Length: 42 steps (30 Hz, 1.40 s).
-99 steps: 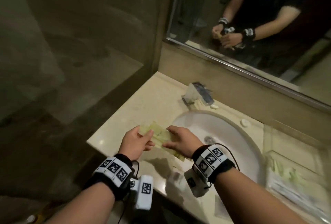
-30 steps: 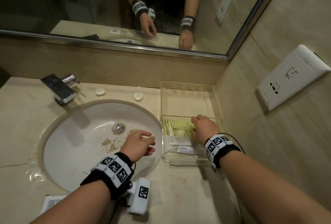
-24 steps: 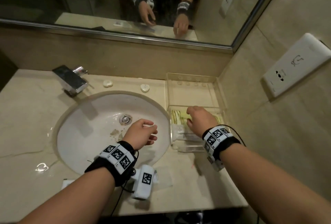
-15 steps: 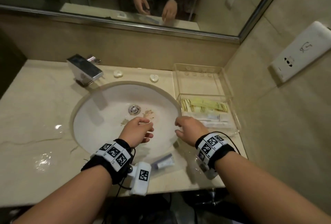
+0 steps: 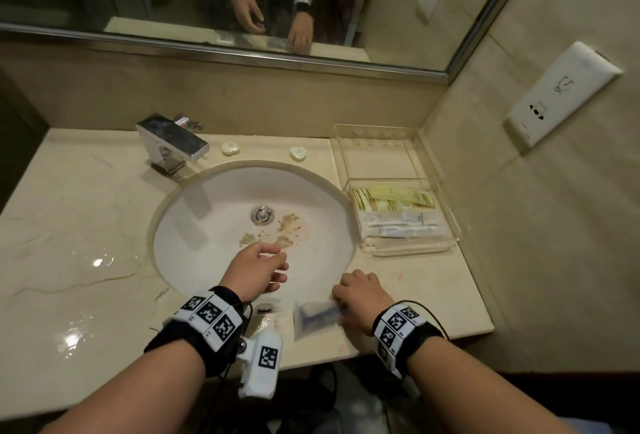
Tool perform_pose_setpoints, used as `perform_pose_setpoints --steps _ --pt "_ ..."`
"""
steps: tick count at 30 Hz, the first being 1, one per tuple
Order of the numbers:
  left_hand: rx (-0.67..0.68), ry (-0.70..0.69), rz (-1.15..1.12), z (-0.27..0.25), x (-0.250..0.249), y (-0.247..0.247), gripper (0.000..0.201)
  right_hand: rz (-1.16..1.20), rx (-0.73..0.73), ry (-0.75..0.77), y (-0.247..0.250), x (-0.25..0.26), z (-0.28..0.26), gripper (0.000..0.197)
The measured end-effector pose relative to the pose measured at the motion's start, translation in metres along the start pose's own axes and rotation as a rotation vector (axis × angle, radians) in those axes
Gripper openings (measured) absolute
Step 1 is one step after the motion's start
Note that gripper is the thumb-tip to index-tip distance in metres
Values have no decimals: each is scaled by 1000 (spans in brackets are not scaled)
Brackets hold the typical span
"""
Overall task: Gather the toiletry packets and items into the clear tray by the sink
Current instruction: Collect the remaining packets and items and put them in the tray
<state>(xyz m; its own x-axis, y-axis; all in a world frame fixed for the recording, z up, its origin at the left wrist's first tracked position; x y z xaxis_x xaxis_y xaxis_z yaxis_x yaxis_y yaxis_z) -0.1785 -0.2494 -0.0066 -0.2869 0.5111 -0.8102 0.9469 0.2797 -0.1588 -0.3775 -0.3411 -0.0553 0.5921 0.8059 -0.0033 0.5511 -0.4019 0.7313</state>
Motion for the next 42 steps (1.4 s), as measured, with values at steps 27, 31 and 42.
perform_pose_setpoints --steps 27,31,42 --pt "-145 -3 24 52 -42 -51 16 119 47 -124 77 -200 21 16" --pt "-175 -18 29 52 -44 -54 12 163 -23 -111 79 -202 34 11" --pt "-216 -27 33 46 -45 -57 12 245 -142 -89 75 -189 47 22"
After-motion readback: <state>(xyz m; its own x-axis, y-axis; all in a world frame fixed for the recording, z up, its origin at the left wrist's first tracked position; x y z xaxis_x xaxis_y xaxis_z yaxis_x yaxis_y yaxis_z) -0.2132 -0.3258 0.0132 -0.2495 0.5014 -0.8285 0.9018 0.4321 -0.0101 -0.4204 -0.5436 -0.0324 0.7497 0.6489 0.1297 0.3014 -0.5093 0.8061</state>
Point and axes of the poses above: each hand's wrist, its own z-axis towards the middle knuckle, its own y-axis out of the back of the hand, x = y × z, the point moved 1 cm from there along z, towards the middle knuckle, and after that the axes turned 13 degrees about x, right-handed, at the moved point
